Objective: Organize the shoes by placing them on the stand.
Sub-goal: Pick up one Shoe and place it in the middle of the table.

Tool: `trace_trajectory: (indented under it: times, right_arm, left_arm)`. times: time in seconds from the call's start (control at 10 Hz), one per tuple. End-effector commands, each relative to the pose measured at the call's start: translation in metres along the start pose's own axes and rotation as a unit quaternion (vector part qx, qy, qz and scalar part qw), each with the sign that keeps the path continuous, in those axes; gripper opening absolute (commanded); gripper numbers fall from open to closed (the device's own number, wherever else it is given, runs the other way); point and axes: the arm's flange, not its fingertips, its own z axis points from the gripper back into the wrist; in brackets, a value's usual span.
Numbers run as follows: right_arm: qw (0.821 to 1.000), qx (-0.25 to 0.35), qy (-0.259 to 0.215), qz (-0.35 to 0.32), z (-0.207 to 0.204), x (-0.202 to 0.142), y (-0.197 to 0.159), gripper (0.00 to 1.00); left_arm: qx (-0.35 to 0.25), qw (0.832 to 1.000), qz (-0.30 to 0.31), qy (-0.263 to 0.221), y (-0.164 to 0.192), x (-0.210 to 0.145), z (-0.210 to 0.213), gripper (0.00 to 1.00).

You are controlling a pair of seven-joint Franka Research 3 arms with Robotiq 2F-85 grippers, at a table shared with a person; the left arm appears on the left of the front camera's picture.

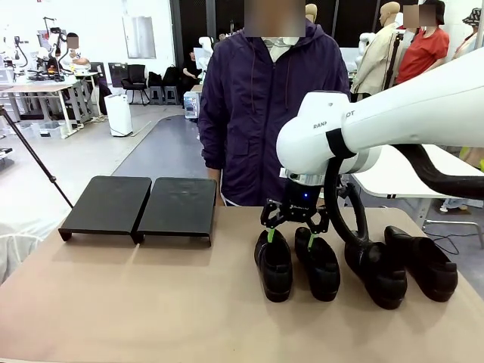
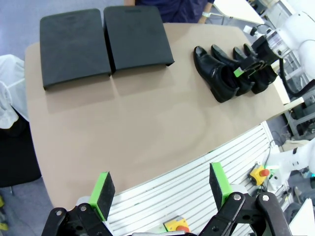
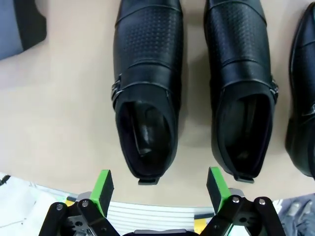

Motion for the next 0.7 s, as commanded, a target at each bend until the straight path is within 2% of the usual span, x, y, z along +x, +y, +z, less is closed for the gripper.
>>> trace_trajectory:
  times: [0.0, 0.3, 0.6]
  right_arm:
    - [0.999, -0.012, -0.01, -0.036, -0.003, 0.001, 0.006, 1.0]
    - [0.999, -0.012, -0.008, -0.046, -0.027, 0.001, 0.005, 1.0]
    - [0.996, -0.015, -0.015, -0.086, -0.043, 0.003, -0.005, 1.0]
  left_arm:
    - [-0.01, 1.0, -0.005, -0.002, 0.001, 0.0, 0.001, 1.0]
    - [-0.01, 1.0, -0.005, -0.002, 0.001, 0.0, 0.001, 1.0]
    - [-0.01, 1.0, -0.005, -0.002, 0.001, 0.0, 0.001, 1.0]
